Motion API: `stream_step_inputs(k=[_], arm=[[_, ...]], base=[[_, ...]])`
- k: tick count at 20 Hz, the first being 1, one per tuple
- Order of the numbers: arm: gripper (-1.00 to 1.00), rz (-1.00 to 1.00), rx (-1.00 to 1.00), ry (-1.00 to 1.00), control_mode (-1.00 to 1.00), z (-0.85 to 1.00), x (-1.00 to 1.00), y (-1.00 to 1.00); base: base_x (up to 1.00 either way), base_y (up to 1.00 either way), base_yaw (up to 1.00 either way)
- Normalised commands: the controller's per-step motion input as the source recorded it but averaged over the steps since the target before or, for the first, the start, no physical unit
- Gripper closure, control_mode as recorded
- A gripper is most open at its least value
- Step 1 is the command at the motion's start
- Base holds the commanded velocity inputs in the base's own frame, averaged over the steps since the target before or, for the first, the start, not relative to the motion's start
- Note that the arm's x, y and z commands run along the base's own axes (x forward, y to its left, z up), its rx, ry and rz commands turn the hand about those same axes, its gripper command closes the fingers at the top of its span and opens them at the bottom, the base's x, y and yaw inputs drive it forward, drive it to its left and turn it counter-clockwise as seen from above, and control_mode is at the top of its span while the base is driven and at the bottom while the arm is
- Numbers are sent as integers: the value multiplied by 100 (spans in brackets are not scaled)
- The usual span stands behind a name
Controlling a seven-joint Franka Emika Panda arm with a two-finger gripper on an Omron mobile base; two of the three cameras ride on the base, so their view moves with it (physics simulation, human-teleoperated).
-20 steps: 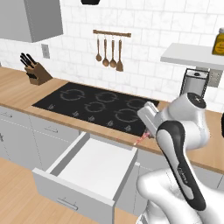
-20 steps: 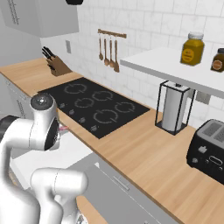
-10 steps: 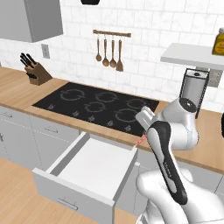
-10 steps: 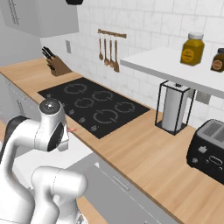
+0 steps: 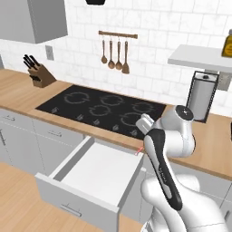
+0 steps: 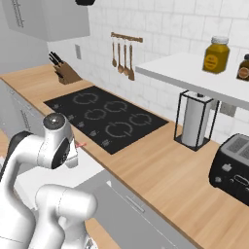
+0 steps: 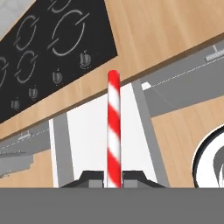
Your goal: Take a straw from the drawer in front and place it inside the glass cup on the dining counter.
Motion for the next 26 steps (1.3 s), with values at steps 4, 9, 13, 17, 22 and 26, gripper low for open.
stream_step_inputs(k=[4,9,13,17,22,26], arm=[[100,0,0,0,100,0,0,0],[100,0,0,0,100,0,0,0],[100,0,0,0,100,0,0,0],[100,0,0,0,100,0,0,0],[100,0,0,0,100,0,0,0],[100,0,0,0,100,0,0,0]], base=[[-30,-23,16],[-57,-32,24],[-67,-20,33],[-39,0,58],[-23,8,64],[-9,16,67]])
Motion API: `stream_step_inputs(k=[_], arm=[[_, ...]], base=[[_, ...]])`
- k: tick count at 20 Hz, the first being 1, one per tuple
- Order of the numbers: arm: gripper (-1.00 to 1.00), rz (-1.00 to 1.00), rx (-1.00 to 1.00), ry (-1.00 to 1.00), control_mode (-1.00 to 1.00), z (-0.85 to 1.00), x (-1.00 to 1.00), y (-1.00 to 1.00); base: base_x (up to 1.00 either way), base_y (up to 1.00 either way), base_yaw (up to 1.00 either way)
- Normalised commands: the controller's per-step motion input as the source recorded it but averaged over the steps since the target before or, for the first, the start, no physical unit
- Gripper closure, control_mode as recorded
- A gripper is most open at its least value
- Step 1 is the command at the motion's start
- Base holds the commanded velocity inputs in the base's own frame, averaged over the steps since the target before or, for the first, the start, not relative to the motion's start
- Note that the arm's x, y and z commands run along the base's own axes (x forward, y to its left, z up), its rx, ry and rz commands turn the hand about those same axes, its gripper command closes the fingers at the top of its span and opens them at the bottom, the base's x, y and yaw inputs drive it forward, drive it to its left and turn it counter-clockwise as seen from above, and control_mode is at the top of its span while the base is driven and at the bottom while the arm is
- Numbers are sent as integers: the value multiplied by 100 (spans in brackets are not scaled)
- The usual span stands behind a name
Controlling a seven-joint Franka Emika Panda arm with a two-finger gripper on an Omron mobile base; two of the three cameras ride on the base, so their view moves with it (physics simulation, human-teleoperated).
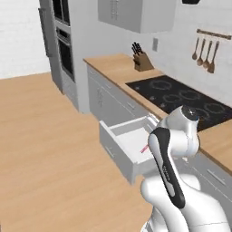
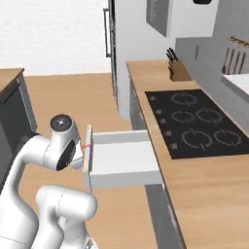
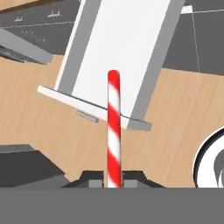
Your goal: Take a straw from the drawer in front and place it inside the glass cup on the dining counter.
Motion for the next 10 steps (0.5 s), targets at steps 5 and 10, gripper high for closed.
stream_step_inputs(k=[5,10], arm=[[100,0,0,0,100,0,0,0],[100,0,0,0,100,0,0,0]], base=[[-1,34,63],[-7,47,49]])
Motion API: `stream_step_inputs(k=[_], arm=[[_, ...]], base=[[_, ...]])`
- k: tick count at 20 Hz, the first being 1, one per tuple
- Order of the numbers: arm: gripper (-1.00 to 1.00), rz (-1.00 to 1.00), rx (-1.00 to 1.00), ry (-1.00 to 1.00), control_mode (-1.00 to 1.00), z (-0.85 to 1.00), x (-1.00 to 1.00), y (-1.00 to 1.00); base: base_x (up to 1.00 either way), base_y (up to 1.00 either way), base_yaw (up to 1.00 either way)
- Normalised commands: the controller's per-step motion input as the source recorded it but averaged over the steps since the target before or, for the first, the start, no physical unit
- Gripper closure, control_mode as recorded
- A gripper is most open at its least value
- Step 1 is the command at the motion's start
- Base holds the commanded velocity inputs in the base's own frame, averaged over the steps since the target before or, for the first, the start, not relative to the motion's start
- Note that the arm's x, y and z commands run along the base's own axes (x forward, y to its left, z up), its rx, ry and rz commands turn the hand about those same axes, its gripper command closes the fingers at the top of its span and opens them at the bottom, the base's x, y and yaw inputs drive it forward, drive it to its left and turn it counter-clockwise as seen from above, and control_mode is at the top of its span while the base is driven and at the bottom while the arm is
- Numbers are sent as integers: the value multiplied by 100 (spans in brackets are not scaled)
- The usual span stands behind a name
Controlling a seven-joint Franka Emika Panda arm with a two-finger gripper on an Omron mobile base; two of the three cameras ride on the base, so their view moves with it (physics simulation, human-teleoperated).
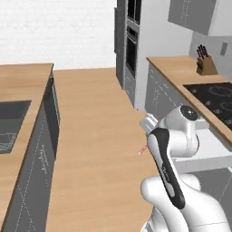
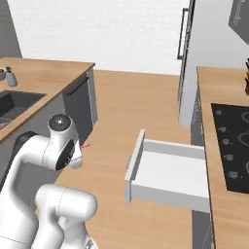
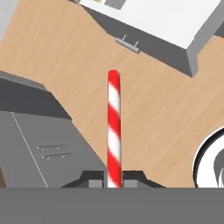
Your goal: Take a straw from the drawer in front and place it inside the glass cup on the dining counter.
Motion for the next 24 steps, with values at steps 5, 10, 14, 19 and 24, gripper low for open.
stream_step_inputs(k=[5,10,14,19,24], arm=[[100,0,0,0,100,0,0,0],[100,0,0,0,100,0,0,0],[100,0,0,0,100,0,0,0],[100,0,0,0,100,0,0,0],[100,0,0,0,100,0,0,0]], base=[[-33,57,33],[-71,58,28],[-94,55,24],[-96,49,22],[-94,51,22]])
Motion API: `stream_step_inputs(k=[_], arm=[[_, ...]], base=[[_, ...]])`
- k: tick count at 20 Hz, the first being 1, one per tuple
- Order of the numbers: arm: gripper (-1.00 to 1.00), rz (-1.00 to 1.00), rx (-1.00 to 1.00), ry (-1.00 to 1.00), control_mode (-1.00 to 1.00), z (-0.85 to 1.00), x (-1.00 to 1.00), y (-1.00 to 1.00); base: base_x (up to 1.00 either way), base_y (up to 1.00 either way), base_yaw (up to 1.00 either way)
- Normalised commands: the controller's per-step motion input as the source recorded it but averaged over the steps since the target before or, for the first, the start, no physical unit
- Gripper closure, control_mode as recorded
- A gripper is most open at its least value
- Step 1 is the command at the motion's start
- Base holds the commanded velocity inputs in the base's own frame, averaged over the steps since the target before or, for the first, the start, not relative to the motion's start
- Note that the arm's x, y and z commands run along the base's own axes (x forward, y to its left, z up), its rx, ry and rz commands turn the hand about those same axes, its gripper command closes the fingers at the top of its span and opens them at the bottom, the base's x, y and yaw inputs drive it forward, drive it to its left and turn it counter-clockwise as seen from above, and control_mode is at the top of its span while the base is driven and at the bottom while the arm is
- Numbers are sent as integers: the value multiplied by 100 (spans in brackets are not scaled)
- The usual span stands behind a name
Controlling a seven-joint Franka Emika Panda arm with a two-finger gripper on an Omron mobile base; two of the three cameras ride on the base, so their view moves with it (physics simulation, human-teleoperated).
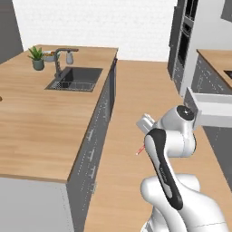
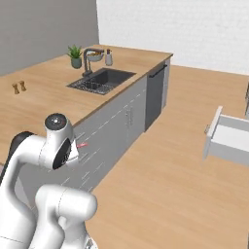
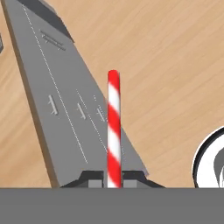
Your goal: Take a straw from the drawer in front and place it inside the glass cup on the dining counter.
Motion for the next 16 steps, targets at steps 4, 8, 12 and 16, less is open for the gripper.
stream_step_inputs(k=[4,8,12,16], arm=[[100,0,0,0,100,0,0,0],[100,0,0,0,100,0,0,0],[100,0,0,0,100,0,0,0],[100,0,0,0,100,0,0,0]], base=[[-67,73,18],[-6,100,6],[4,100,1],[17,100,-1]])
